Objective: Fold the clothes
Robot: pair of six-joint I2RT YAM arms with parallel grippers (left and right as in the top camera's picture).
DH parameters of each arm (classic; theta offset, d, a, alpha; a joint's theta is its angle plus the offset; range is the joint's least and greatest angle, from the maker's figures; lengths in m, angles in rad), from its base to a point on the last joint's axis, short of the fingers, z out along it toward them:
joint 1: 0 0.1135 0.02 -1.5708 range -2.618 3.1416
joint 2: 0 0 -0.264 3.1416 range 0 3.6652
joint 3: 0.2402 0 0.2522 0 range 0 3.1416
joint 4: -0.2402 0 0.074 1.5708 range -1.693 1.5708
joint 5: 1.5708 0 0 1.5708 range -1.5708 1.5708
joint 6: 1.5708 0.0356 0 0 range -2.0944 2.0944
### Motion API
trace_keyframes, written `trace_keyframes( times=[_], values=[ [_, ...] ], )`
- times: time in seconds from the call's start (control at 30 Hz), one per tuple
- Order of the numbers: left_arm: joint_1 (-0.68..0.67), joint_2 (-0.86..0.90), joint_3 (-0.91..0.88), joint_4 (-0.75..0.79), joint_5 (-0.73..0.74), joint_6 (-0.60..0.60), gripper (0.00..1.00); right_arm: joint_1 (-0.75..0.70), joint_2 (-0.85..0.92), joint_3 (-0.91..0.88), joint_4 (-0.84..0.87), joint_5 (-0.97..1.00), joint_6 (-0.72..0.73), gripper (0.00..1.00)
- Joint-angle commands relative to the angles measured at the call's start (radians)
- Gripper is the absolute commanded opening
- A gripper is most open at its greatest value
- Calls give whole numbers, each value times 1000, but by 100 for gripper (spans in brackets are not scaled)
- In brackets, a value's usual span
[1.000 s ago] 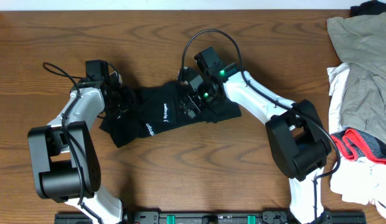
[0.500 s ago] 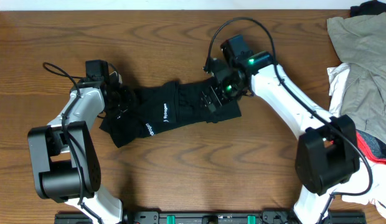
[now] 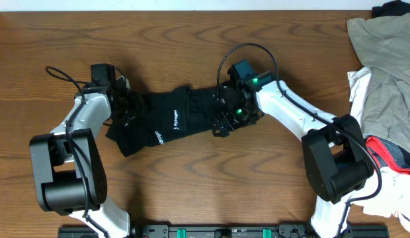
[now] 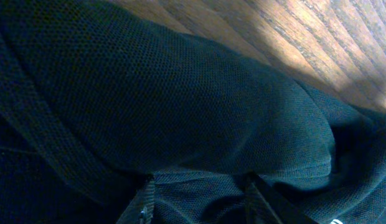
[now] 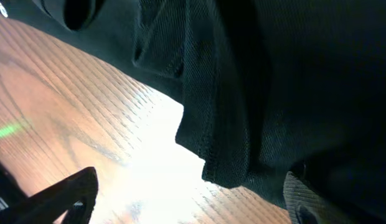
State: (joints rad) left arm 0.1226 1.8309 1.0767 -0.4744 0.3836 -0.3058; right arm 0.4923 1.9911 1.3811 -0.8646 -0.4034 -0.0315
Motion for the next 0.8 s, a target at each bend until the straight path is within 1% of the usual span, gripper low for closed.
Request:
trace_keyframes(
  times=[0.0,0.13,0.2,0.27,0.33,0.4,0.47,0.53,0.63,0.7,0.77],
  values=[
    [5,23,-6,-15,-18,17,48,7,3,-17,17,-5,10,79],
    [5,23,-6,-16,-18,17,49,15,3,-17,44,-5,21,63],
    [5,23,-6,-16,-18,18,49,19,3,-17,48,-4,20,53],
    [5,23,-6,-16,-18,17,48,22,4,-17,49,-5,20,39],
    [5,23,-6,-16,-18,18,48,26,4,-17,49,-5,20,31],
    [5,23,-6,-16,-18,18,49,30,4,-18,48,-4,20,29],
    [5,23,-6,-15,-18,18,48,33,4,-18,48,-4,20,21],
    [5,23,-6,-16,-18,18,49,35,4,-17,49,-4,20,11],
    [5,23,-6,-16,-18,18,48,37,4,-18,49,-4,20,4],
    [5,23,-6,-16,-18,17,49,38,4,-18,49,0,20,1],
    [5,23,-6,-16,-18,17,48,38,4,-17,47,27,31,1]
  ],
)
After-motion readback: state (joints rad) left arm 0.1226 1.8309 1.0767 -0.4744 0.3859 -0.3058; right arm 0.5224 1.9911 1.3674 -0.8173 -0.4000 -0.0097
